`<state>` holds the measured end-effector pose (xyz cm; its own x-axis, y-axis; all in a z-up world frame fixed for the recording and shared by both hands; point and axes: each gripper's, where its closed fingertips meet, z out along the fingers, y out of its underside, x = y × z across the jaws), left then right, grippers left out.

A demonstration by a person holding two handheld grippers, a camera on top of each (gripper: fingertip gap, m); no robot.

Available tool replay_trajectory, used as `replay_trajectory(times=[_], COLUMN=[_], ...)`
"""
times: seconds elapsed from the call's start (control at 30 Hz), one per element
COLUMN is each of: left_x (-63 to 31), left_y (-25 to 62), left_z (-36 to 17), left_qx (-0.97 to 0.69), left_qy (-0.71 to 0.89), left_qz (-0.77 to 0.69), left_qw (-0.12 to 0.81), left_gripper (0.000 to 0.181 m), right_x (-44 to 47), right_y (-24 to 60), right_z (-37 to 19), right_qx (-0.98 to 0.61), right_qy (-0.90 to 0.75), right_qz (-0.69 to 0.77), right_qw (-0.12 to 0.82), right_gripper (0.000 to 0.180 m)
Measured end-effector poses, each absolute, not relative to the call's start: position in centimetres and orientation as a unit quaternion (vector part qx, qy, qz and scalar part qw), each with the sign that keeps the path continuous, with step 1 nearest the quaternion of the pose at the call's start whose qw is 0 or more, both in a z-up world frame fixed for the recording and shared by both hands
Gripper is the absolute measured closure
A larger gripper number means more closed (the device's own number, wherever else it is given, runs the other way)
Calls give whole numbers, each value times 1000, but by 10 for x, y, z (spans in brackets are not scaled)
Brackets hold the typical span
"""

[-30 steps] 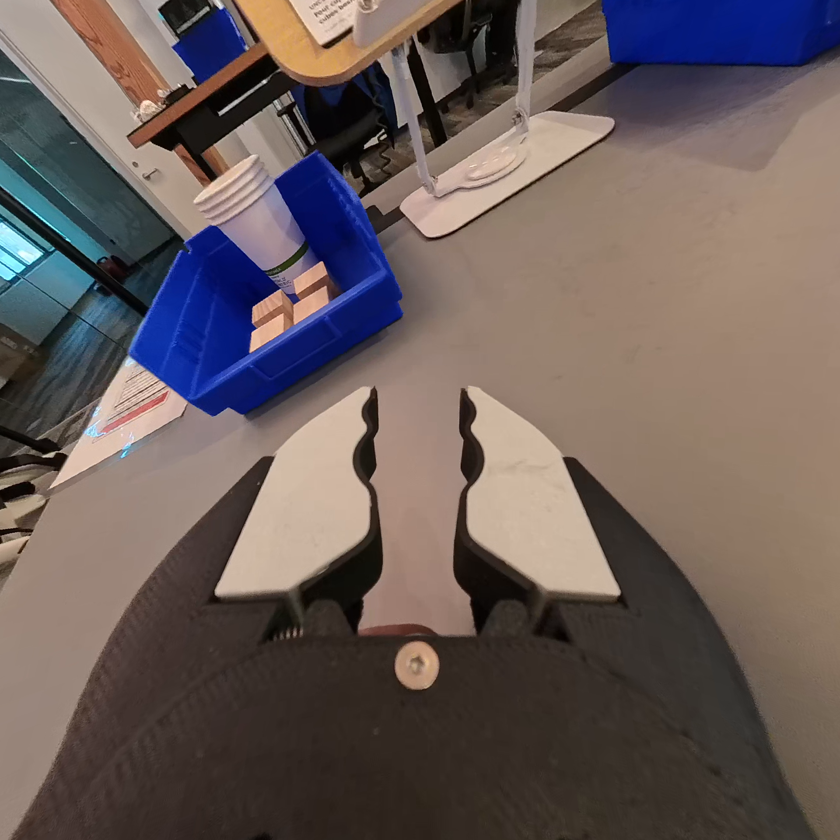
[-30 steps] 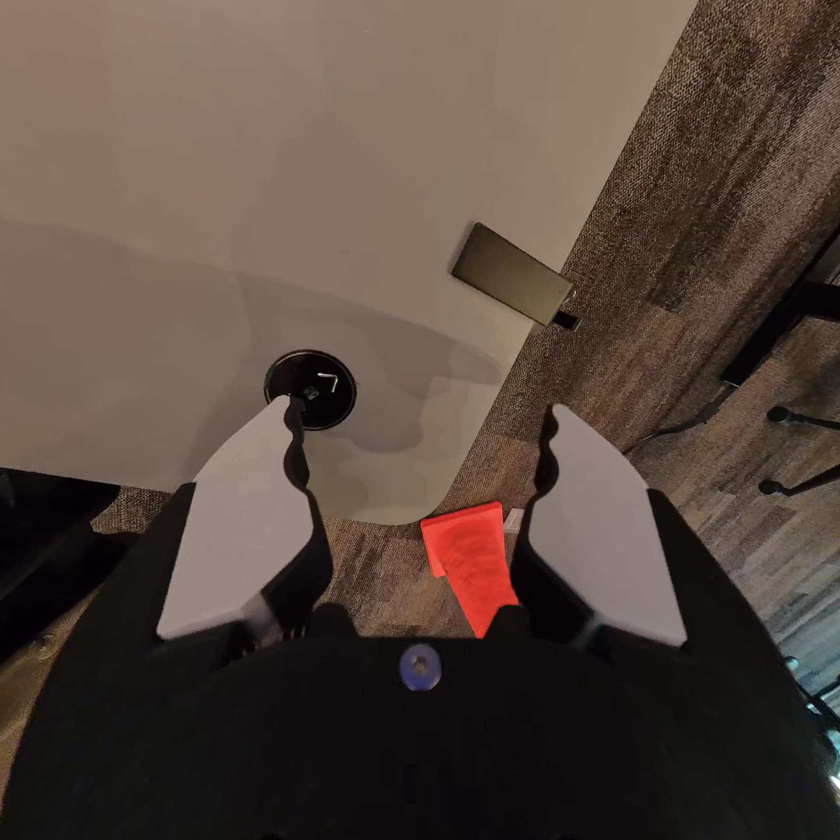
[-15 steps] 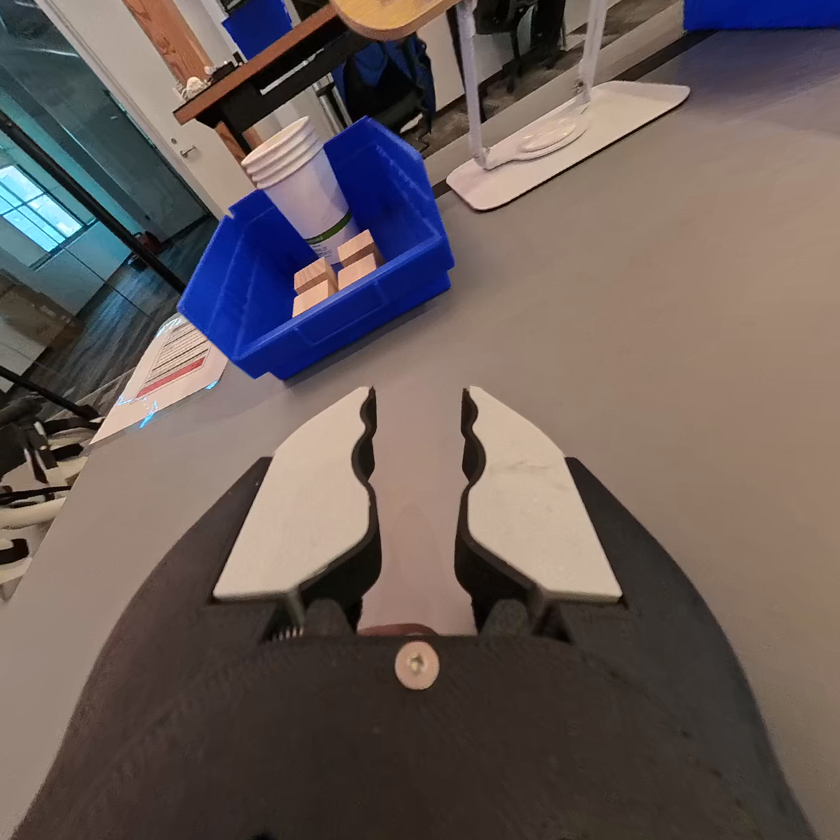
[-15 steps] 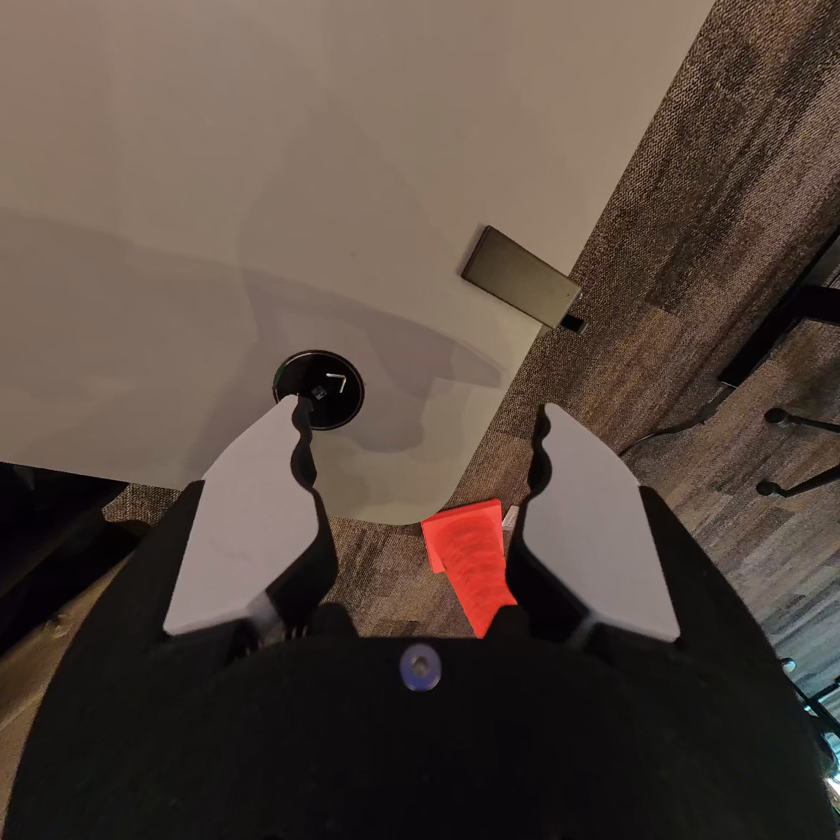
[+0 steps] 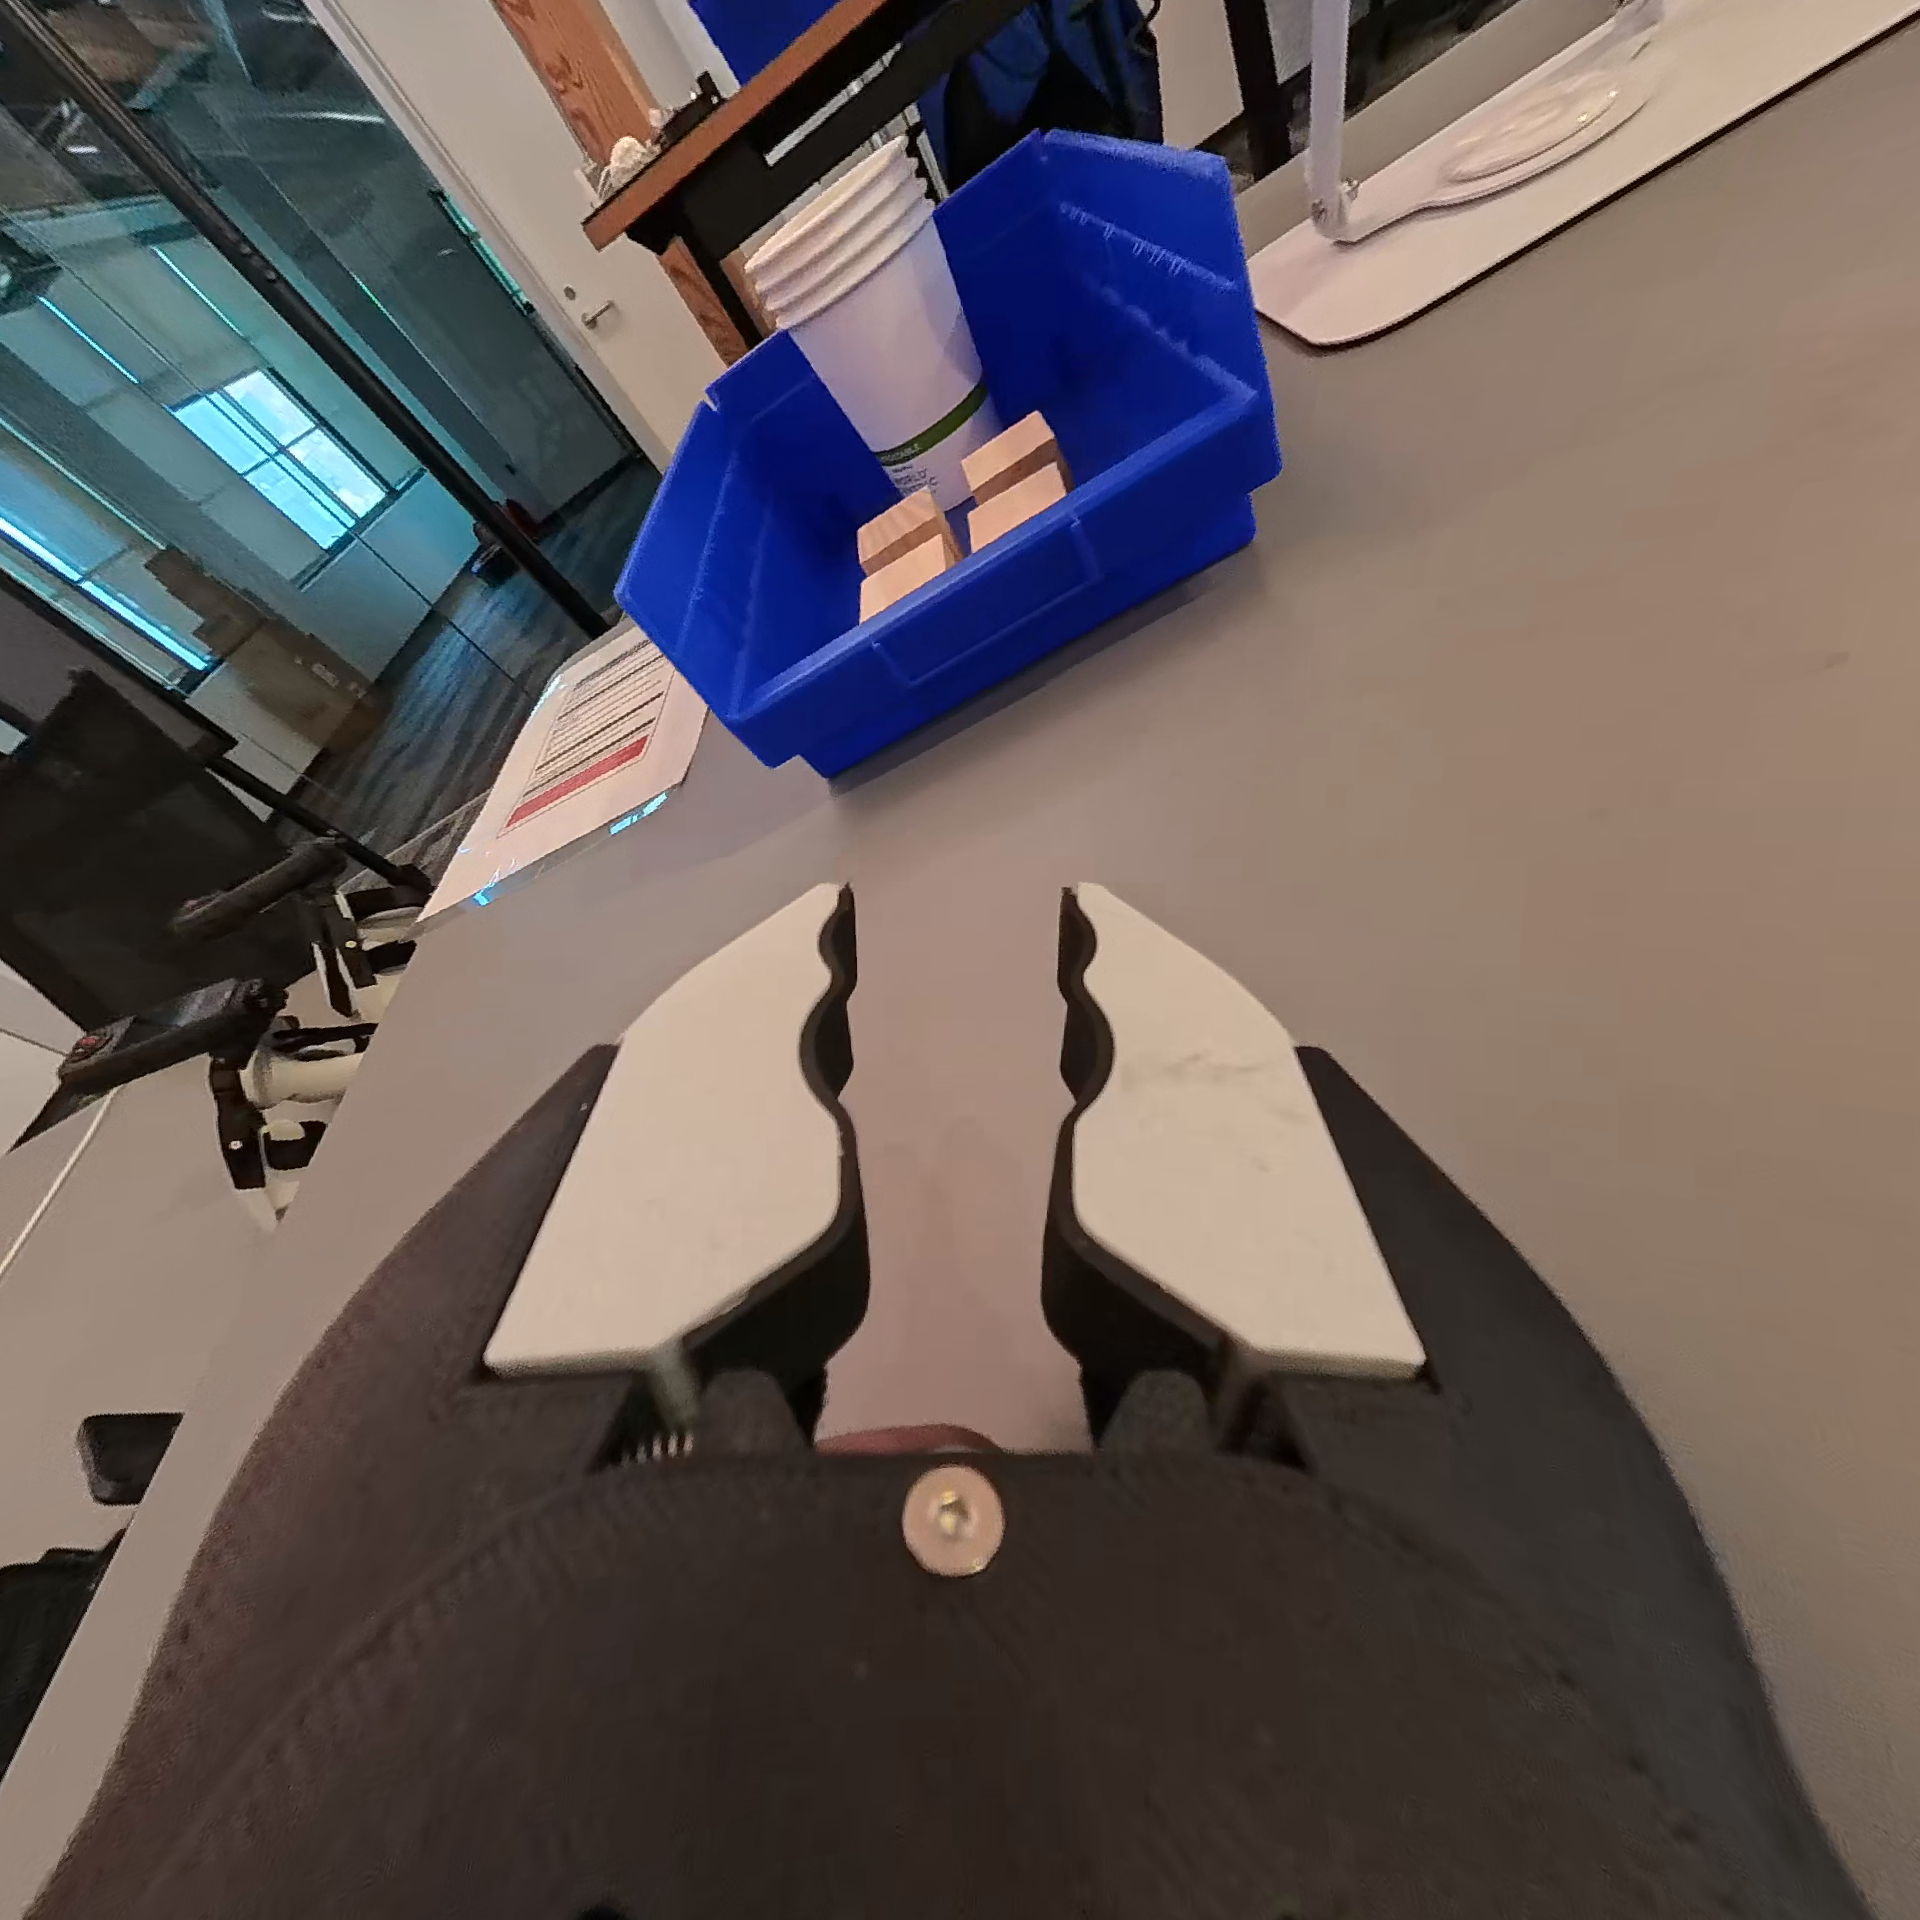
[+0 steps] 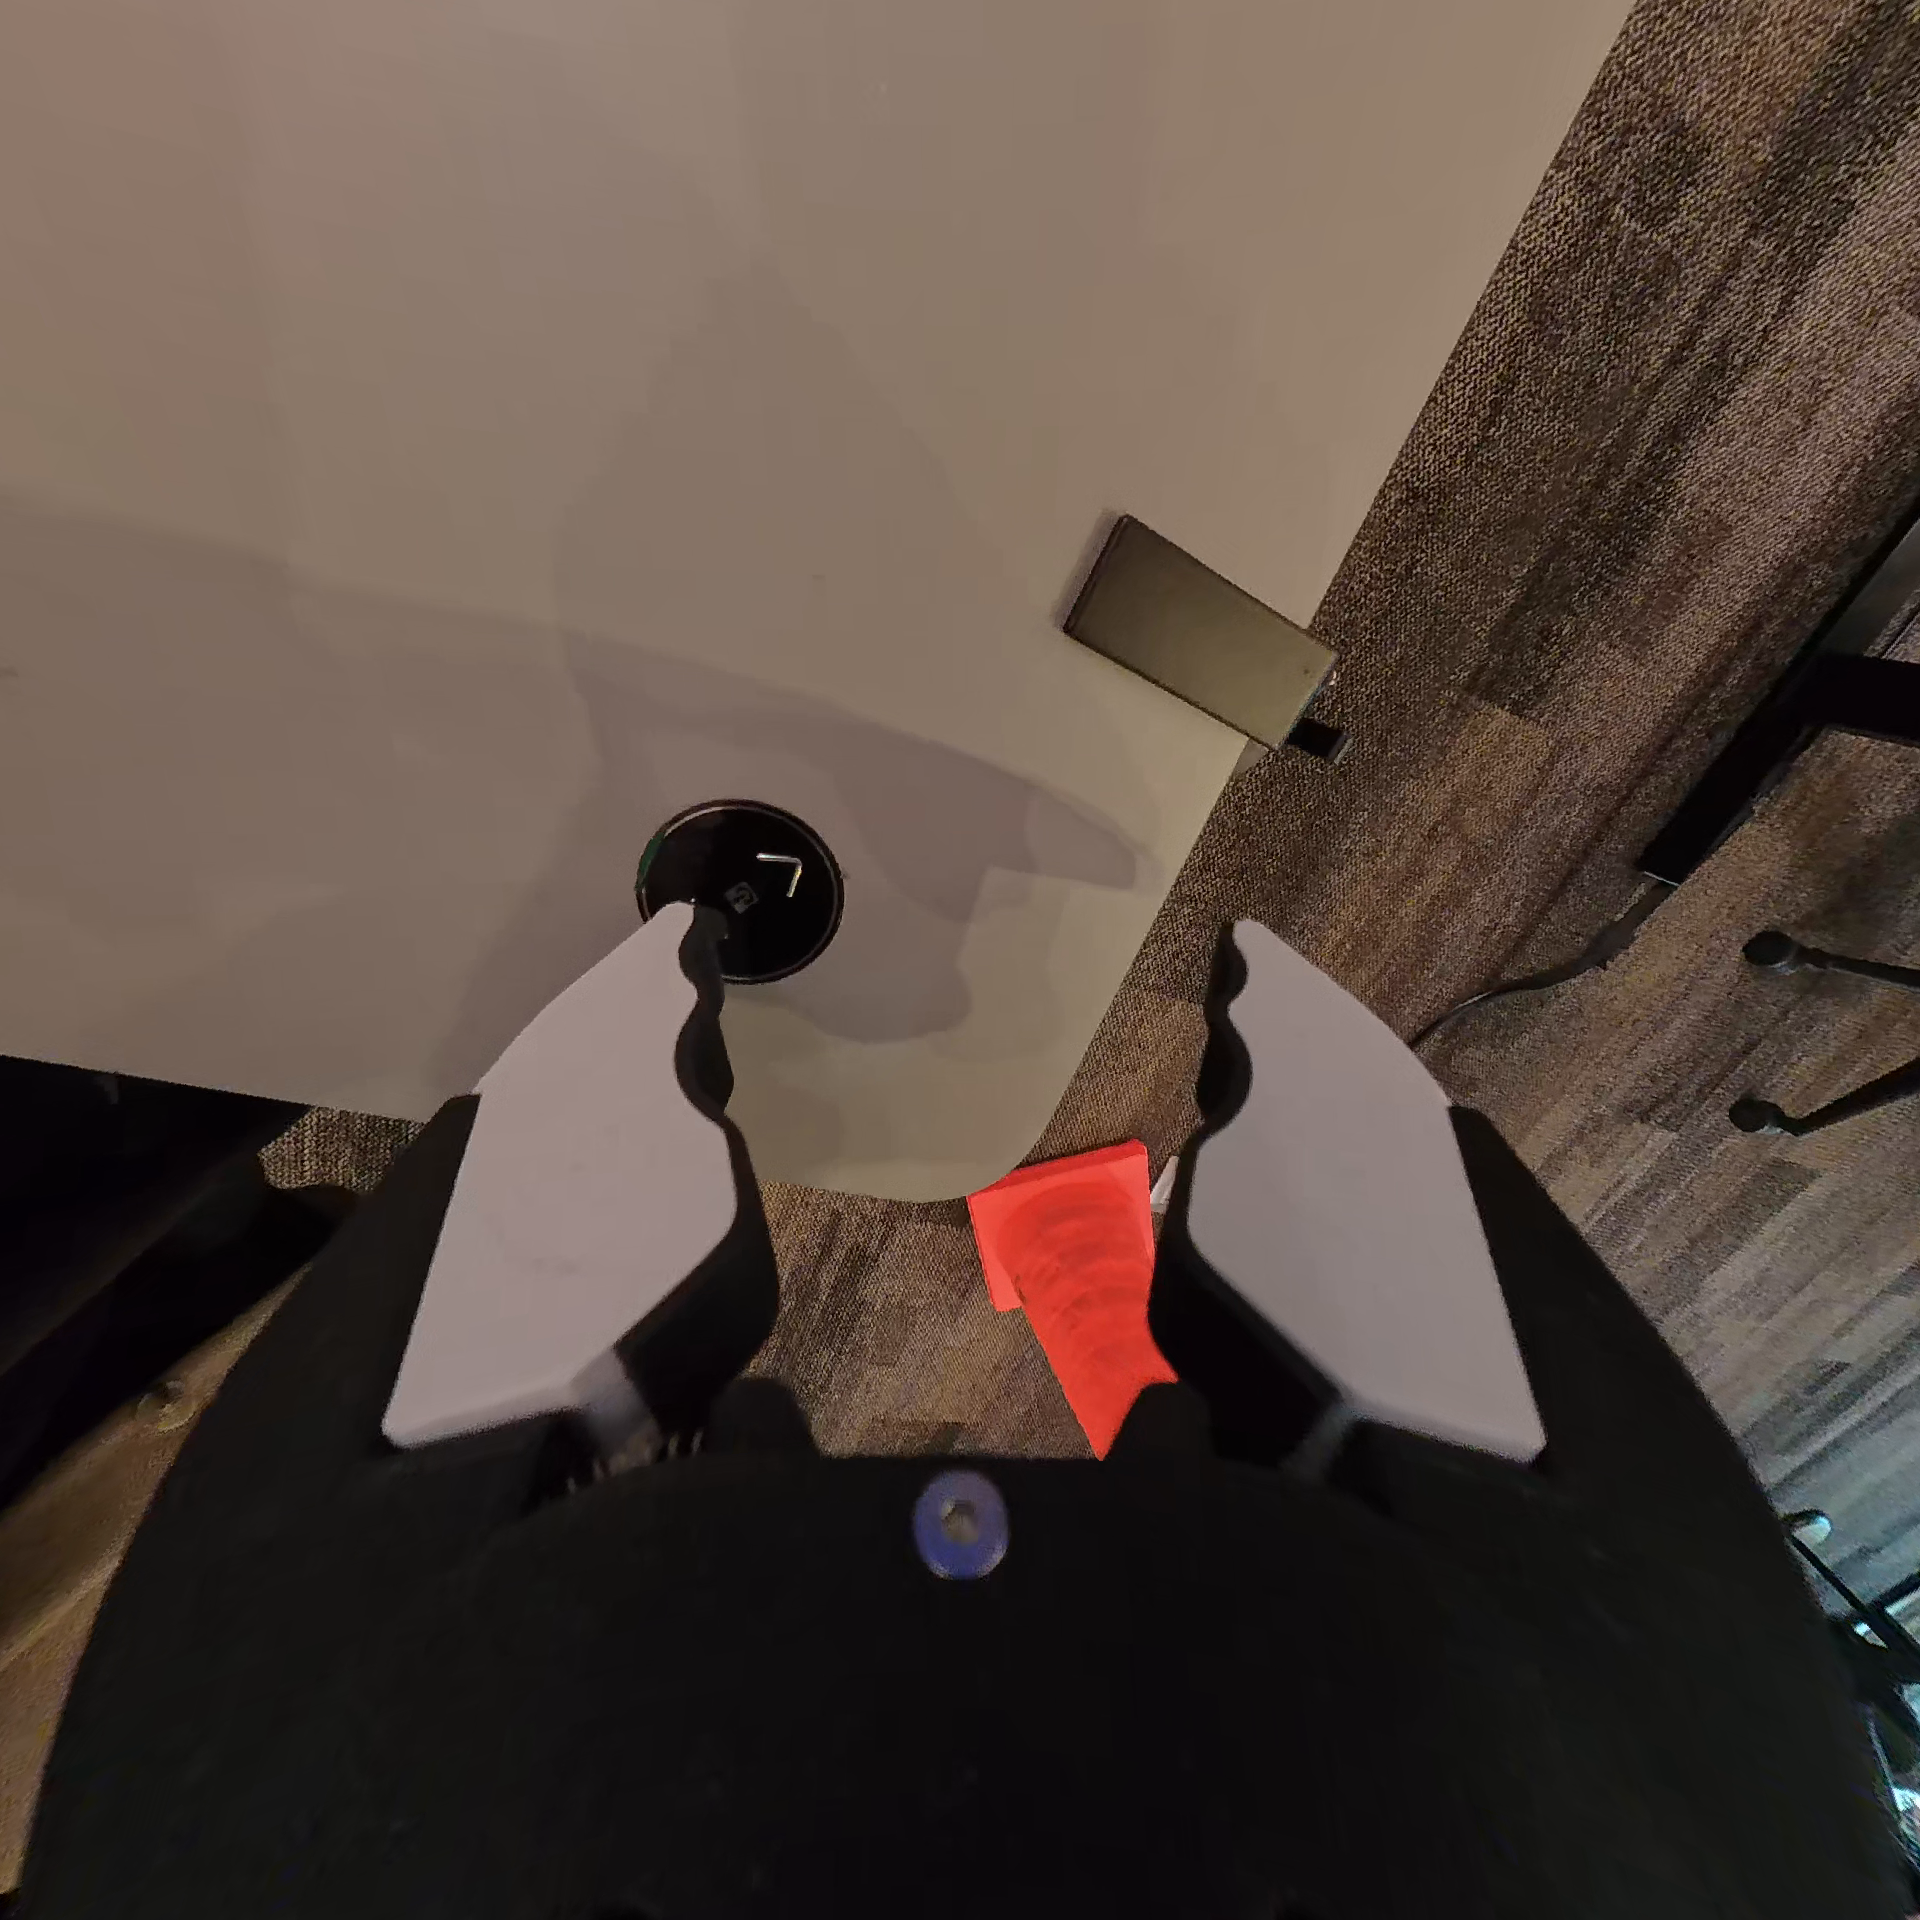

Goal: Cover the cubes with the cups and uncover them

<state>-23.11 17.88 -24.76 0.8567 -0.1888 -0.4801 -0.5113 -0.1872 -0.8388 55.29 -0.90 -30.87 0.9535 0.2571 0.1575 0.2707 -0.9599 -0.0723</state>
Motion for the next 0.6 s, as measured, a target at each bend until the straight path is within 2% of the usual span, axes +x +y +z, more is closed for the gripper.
replay_trajectory(times=[0.47, 0.6], left_x=[-229, -228], left_y=[179, 179], left_z=[-238, -233], left_qx=[-758, -756], left_qy=[254, 257], left_qz=[163, 167], left_qw=[578, 579], left_gripper=[145, 145], right_x=[550, 551], right_y=[-9, -9], right_z=[-291, -287], right_qx=[-987, -988], right_qy=[-139, -136], right_qz=[-69, -62], right_qw=[46, 46], right_gripper=[95, 92])
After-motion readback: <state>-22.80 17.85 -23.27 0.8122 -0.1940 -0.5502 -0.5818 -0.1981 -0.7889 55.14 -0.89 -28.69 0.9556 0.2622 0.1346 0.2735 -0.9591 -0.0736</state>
